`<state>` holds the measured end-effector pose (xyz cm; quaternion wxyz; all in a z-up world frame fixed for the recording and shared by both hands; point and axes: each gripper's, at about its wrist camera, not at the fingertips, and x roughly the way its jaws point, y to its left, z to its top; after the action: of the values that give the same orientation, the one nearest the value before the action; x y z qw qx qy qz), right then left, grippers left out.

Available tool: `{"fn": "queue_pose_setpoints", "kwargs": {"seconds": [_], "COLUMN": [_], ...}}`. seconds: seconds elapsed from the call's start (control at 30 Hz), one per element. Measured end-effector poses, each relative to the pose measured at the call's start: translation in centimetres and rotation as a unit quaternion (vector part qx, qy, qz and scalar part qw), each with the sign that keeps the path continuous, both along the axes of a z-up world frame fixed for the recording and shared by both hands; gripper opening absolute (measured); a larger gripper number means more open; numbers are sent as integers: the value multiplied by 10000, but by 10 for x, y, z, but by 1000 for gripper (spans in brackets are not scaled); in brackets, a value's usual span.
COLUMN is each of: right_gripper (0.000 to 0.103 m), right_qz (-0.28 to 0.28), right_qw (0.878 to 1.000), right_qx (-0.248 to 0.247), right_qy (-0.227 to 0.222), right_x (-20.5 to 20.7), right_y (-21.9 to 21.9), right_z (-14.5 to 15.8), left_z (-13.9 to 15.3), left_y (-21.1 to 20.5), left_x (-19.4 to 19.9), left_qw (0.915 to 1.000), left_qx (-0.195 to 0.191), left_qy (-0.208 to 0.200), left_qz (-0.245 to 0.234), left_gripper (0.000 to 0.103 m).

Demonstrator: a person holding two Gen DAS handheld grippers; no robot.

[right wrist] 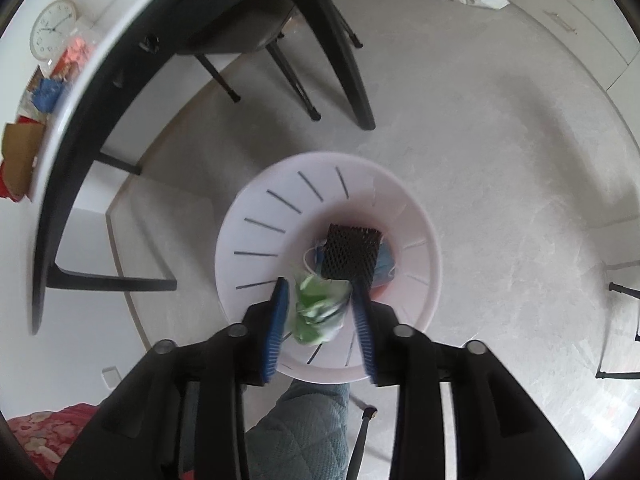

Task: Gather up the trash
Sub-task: 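Drop the black net and green wrapper into the wastebasket with both grippers, then grasp the red paper with the left gripper while the right grasps red wrapping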

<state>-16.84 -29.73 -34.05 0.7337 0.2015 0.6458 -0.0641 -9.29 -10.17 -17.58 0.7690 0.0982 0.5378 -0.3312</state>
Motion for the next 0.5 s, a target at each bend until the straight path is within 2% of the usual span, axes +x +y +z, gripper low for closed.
{"fn": "queue_pose_setpoints", "kwargs": {"seconds": [0.2, 0.3, 0.5], "right_gripper": [80, 85, 86], "right_qz": [84, 82, 141], "right_qw": [9997, 9994, 9989], "right_qx": [-189, -286, -434], "right_qy": [127, 168, 54], "right_x": [3, 4, 6], "right_y": [7, 8, 10], "right_z": [1, 6, 35], "left_z": [7, 11, 21], "left_y": [13, 28, 45], "left_x": [1, 4, 14], "left_qw": [9997, 9993, 9971], "left_qx": [33, -114, -177], "left_qy": [-78, -20, -141], "left_qz": [235, 363, 721], "left_gripper": [95, 95, 95]}}
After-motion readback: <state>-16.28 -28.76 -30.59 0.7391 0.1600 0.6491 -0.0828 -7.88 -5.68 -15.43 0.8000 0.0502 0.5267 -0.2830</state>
